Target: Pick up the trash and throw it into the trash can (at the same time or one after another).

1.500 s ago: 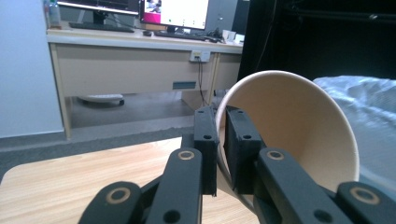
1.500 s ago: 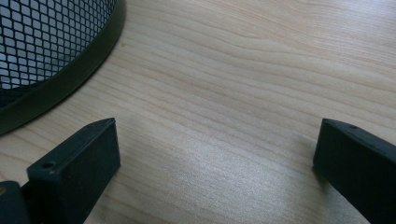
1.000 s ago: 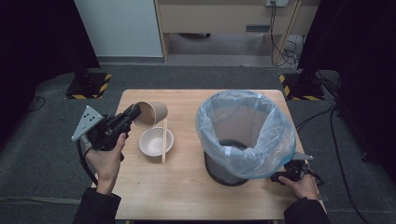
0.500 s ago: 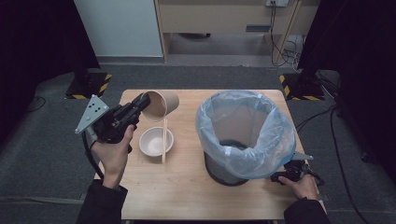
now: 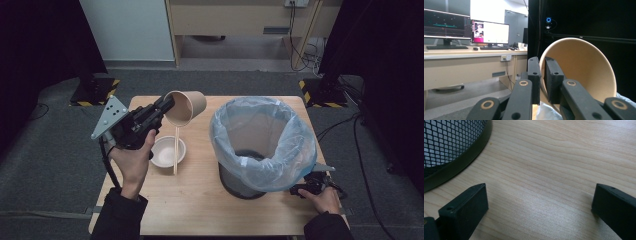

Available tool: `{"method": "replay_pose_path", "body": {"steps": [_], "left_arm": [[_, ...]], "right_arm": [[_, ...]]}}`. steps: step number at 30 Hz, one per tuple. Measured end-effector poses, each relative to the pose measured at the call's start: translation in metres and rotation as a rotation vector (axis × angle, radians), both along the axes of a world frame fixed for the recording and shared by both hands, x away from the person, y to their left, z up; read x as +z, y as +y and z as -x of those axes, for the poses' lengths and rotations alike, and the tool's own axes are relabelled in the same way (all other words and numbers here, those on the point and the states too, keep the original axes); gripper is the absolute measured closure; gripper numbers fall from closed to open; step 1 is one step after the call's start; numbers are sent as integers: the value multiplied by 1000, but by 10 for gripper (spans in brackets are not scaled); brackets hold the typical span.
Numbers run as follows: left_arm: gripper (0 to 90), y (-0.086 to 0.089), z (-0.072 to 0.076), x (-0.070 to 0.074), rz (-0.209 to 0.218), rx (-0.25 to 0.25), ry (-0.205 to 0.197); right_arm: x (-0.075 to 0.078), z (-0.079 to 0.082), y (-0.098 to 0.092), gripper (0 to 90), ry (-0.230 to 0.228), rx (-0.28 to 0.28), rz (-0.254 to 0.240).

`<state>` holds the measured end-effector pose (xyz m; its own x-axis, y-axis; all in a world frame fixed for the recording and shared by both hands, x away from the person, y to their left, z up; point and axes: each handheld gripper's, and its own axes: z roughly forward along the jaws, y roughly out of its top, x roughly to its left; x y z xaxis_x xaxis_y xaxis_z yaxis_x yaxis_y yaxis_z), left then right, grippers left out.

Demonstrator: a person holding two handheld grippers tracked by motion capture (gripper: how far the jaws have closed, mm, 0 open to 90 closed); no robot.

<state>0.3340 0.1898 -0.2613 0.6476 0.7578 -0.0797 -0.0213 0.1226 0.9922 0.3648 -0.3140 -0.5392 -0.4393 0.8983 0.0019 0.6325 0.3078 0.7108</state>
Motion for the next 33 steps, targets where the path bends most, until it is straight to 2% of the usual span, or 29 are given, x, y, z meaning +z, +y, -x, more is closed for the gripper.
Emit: {"method": "replay_pose_path", "body": {"steps": [13, 21, 33], "left_arm": [[833, -39, -6, 1, 0, -70, -2], [833, -59, -11, -3, 5, -106, 14], [833, -88, -16, -10, -32, -156, 35]], "right_arm": [[0, 0, 0, 8, 0, 0, 0], [0, 0, 0, 7, 0, 0, -1], [0, 0, 0, 7, 0, 0, -1]]}}
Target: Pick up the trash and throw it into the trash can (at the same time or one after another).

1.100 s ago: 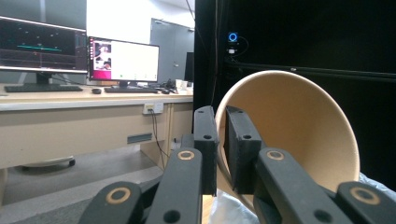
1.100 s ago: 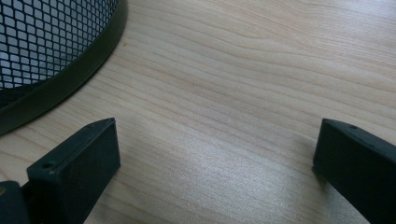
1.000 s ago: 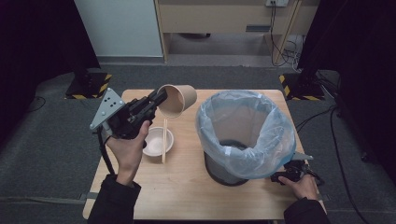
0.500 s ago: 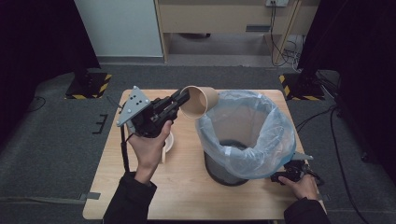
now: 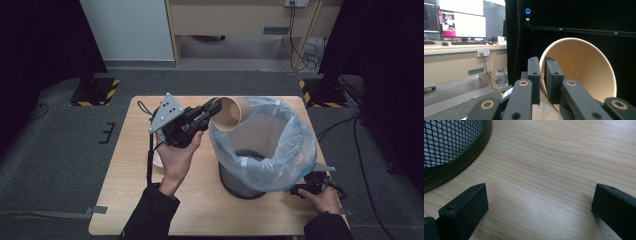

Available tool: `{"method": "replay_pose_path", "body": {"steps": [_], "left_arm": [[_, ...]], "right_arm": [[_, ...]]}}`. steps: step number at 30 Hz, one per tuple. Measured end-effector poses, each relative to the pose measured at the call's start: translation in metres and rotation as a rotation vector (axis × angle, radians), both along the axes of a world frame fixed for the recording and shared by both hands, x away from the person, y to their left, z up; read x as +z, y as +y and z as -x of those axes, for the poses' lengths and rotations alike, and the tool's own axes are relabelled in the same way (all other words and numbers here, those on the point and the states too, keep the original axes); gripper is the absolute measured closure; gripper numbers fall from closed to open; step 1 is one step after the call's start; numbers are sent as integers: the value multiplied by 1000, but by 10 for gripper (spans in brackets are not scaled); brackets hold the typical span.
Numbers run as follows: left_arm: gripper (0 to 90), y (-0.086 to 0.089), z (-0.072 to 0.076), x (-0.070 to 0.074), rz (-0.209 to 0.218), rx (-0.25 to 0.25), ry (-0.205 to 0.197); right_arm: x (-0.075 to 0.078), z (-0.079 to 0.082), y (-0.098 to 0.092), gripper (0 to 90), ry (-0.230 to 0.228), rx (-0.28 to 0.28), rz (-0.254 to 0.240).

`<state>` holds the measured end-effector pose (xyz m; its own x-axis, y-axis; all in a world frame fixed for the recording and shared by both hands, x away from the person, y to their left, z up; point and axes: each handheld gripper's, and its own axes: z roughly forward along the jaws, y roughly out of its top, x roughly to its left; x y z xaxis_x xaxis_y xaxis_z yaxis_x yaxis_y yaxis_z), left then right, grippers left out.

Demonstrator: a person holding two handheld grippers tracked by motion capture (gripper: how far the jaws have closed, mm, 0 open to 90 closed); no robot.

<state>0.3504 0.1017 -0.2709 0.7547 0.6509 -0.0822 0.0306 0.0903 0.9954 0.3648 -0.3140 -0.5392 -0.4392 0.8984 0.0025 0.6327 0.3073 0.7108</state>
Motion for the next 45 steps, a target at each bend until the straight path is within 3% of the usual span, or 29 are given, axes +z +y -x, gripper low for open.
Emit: {"method": "replay_pose_path", "body": {"steps": [15, 23, 32, 38, 45], "left_arm": [[828, -27, -13, -15, -49, -63, 69], [675, -31, -17, -20, -59, -84, 69], [534, 0, -6, -16, -53, -34, 42], [462, 33, 4, -23, -94, 17, 51], [418, 64, 9, -35, -111, 92, 83]], "right_arm": [[0, 0, 0, 8, 0, 0, 0], [0, 0, 0, 8, 1, -1, -1], [0, 0, 0, 7, 0, 1, 0], [0, 0, 0, 7, 0, 1, 0], [0, 0, 0, 7, 1, 0, -1]]}}
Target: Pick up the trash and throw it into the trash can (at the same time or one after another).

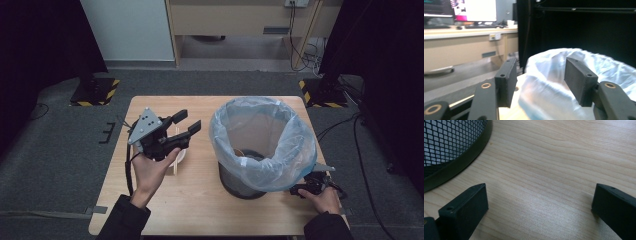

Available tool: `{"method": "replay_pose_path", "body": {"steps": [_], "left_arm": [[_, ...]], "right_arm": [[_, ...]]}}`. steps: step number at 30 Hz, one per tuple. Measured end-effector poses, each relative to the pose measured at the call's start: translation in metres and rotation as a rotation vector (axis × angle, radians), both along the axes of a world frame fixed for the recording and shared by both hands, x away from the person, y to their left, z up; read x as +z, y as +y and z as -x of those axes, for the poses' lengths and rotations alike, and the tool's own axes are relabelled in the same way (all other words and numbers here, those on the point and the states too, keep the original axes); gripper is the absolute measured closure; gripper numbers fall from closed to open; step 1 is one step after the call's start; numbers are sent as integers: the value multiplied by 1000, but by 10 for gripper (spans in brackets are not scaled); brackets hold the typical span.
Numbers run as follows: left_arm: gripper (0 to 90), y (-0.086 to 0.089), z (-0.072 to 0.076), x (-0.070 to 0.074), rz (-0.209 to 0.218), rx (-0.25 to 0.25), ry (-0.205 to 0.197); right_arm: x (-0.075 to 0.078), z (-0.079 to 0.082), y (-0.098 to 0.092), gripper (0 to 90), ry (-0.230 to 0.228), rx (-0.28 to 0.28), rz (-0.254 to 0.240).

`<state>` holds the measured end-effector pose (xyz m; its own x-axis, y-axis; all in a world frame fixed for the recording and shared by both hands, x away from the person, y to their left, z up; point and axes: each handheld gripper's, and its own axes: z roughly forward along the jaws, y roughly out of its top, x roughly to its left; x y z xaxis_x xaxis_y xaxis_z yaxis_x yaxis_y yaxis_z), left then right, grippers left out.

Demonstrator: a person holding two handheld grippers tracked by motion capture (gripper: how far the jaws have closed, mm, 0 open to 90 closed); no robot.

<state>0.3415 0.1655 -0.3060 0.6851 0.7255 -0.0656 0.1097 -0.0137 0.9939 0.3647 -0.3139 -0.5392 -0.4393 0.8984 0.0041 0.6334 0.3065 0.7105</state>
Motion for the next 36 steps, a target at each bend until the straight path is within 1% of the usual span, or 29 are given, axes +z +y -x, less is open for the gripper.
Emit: {"method": "replay_pose_path", "body": {"steps": [3, 6, 8, 11, 14, 15, 21, 24, 27, 32, 36], "left_arm": [[409, 8, 1, -7, -18, 18, 10], [395, 14, -1, -17, -36, 37, 30], [390, 19, -3, -24, -42, 56, 45], [377, 26, -8, -36, -52, 83, 77], [378, 32, -13, -47, -41, 103, 114], [379, 34, -14, -50, -51, 111, 121], [379, 43, -23, -68, -63, 153, 161], [378, 46, -27, -77, -80, 160, 198], [377, 48, -32, -86, -86, 177, 216], [376, 49, -42, -107, -135, 198, 270], [386, 54, -49, -120, -155, 219, 310]], "right_arm": [[0, 0, 0, 8, -1, 2, 3], [0, 0, 0, 8, -1, 2, 3], [0, 0, 0, 7, 0, 2, 3], [0, 0, 0, 7, -1, 2, 3], [0, 0, 0, 7, 0, 3, 3], [0, 0, 0, 8, -1, 2, 3], [0, 0, 0, 8, -1, 2, 3], [0, 0, 0, 8, -1, 2, 3], [0, 0, 0, 7, 0, 2, 3], [0, 0, 0, 7, -1, 3, 3], [0, 0, 0, 8, 1, 2, 1]]}}
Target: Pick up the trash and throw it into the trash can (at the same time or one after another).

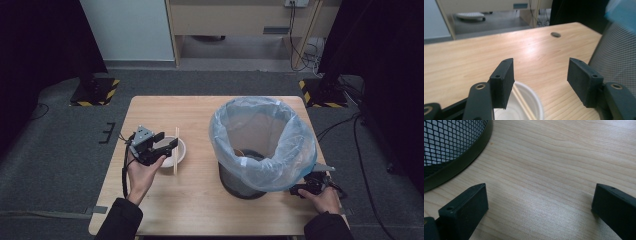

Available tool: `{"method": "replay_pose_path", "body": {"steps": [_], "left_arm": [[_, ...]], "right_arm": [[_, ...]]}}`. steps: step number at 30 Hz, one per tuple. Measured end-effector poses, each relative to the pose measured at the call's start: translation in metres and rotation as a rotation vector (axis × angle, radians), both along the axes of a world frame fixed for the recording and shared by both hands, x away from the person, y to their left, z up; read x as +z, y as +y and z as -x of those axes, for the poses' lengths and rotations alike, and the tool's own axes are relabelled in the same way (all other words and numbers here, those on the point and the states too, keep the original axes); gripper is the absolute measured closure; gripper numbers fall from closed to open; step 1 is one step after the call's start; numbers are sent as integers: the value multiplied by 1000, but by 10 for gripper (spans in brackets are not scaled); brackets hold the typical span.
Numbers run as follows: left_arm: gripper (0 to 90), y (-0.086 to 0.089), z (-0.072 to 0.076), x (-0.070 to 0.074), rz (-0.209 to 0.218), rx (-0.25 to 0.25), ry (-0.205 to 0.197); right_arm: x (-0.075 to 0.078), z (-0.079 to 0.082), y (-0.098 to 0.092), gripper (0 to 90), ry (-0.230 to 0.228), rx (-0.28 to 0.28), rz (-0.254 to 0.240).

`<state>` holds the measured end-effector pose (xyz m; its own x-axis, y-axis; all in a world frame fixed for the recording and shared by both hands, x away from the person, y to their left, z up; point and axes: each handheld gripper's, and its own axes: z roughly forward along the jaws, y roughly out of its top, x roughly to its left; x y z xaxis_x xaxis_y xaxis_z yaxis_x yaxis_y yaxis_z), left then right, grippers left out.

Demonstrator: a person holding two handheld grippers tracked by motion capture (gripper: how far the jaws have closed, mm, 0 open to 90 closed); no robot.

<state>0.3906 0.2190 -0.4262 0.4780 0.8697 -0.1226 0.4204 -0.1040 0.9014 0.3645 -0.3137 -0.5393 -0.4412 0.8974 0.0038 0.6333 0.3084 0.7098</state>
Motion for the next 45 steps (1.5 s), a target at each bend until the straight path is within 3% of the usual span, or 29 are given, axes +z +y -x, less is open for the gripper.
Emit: {"method": "replay_pose_path", "body": {"steps": [7, 19, 26, 36, 45], "left_arm": [[414, 6, -6, -14, -8, 54, 57], [431, -6, -19, -44, -106, 44, 146], [450, -10, -26, -58, -137, 44, 188], [494, -11, -31, -67, -142, 37, 225], [592, -9, -32, -68, -144, 24, 250]], "right_arm": [[0, 0, 0, 7, 0, 2, 0], [0, 0, 1, 7, 0, -1, -4], [0, 0, 1, 8, -1, 1, -4], [0, -1, 1, 7, -2, 3, -2], [0, -1, 1, 8, -2, 3, -3]]}}
